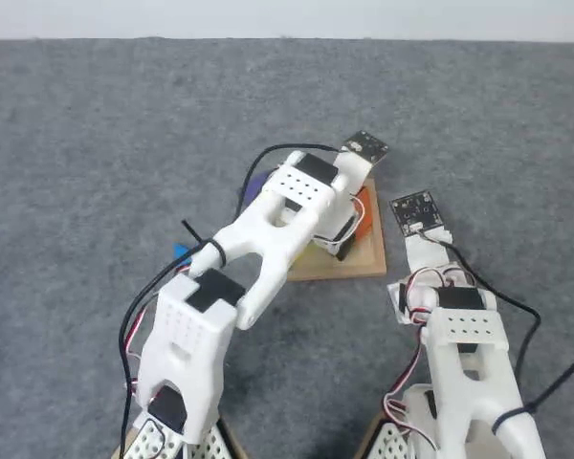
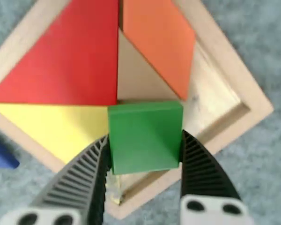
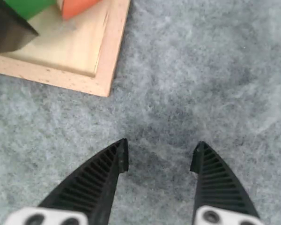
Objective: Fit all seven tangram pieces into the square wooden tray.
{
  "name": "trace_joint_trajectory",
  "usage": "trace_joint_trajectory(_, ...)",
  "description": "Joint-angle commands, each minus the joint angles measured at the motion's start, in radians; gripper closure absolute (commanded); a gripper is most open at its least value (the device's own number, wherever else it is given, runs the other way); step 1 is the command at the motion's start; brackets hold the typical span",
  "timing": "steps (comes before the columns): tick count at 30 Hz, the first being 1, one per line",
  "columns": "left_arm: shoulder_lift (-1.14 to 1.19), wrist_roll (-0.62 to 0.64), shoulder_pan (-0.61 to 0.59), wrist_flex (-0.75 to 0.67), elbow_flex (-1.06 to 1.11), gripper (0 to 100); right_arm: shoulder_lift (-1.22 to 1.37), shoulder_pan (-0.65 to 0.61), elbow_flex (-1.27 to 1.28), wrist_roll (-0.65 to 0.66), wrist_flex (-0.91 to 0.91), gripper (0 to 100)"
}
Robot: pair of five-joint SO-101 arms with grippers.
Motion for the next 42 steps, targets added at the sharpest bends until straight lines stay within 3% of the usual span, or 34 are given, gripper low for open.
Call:
trace_joint_trajectory(1, 0.006, 0.063, 0.003, -0.009, -0.073, 88, -0.028, 0.012, -0.009, 0.000, -0.015, 77.2)
trace_joint_trajectory(7, 0.011, 0.066, 0.008, 0.068, -0.113, 87, -0.025, 0.008, -0.009, 0.002, -0.019, 77.2)
trace_joint_trajectory(12, 0.011, 0.064, 0.006, 0.118, -0.142, 74, -0.024, 0.007, -0.009, 0.002, -0.019, 77.2)
trace_joint_trajectory(26, 0.000, 0.055, -0.011, 0.120, -0.157, 74, -0.021, 0.007, -0.009, 0.002, -0.019, 77.2)
trace_joint_trajectory(30, -0.005, 0.011, -0.080, 0.178, -0.249, 74, -0.021, 0.007, -0.009, 0.002, -0.019, 77.2)
trace_joint_trajectory(35, -0.069, -0.077, -0.250, 0.307, -0.479, 74, -0.021, 0.007, -0.009, 0.002, -0.019, 77.2)
trace_joint_trajectory(42, 0.040, -0.143, -0.485, 0.325, -0.585, 74, -0.028, 0.005, -0.009, 0.002, -0.018, 77.2)
